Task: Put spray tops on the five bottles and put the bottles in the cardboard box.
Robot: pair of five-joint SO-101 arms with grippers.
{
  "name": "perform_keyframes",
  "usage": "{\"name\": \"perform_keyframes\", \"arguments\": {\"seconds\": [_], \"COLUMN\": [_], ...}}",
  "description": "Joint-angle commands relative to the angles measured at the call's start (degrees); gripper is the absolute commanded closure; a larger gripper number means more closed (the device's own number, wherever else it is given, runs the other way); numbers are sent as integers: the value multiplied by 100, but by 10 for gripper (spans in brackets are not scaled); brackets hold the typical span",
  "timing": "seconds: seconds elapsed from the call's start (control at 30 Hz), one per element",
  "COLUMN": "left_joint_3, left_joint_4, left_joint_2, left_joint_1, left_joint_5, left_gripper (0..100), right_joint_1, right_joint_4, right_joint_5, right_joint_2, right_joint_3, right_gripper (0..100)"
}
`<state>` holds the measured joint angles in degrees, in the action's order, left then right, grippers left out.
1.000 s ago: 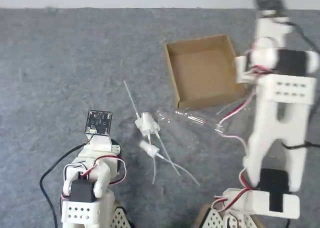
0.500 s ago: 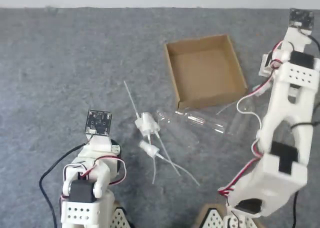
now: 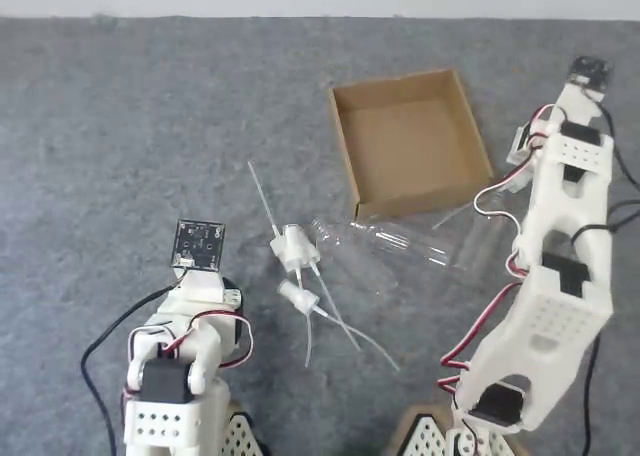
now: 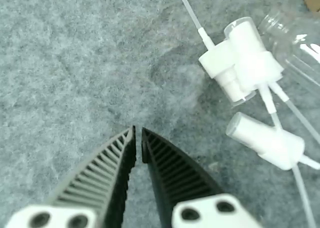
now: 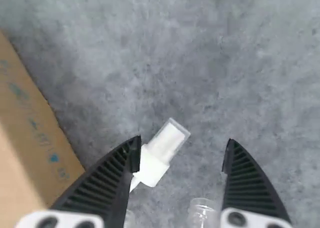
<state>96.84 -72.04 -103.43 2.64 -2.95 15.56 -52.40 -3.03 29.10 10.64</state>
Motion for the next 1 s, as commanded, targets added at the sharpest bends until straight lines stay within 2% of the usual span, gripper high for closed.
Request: {"name": "perform_keyframes", "arguments": {"seconds": [0.0, 0.2, 0.4, 0.6, 0.97], "left_joint_3": [-31, -31, -31, -31, -31], "left_joint_4": [-26, -26, -26, -26, -26], "left_joint_2": [-88, -88, -88, -88, -88], "left_joint_1": [26, 26, 26, 26, 26], "left_joint_5": [-9, -9, -9, -9, -9], "left_gripper": [988, 988, 988, 988, 988], "right_joint_1": [48, 40, 154, 330, 418], "right_joint_4": [101, -136, -127, -207, -1991], "right_joint_5": [-70, -79, -369, -360, -396], "right_joint_2": [92, 330, 400, 321, 295], "right_joint_3": [53, 53, 53, 299, 2549], "right_gripper": [772, 779, 928, 943, 943]}}
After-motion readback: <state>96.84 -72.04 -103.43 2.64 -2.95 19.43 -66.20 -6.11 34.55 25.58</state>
